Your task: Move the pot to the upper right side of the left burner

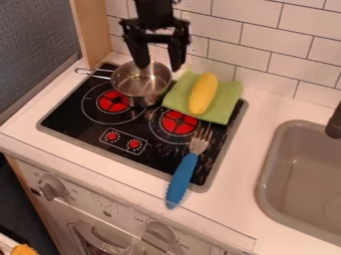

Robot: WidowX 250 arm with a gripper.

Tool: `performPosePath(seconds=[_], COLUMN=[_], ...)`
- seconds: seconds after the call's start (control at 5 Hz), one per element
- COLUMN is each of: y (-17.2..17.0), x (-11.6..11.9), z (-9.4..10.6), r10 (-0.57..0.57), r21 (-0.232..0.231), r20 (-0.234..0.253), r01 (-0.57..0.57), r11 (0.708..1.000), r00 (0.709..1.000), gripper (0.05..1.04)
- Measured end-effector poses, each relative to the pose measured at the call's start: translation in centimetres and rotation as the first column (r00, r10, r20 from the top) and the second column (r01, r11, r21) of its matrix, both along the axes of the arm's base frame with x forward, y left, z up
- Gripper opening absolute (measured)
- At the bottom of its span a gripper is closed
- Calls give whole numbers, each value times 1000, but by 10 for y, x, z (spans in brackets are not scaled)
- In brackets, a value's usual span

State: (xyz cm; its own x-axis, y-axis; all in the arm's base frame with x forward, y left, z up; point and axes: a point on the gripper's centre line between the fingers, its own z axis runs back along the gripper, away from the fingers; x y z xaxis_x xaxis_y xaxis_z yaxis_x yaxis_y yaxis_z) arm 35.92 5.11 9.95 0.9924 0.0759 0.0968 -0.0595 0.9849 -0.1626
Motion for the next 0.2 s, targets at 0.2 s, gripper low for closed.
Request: performPosePath(seconds=[0.2], y=[-5], x=[-11], z=[7], r10=[-17], r21=[-15], r20=[16], r01=[17], r11=[1000], r00=[1000], gripper=[1004])
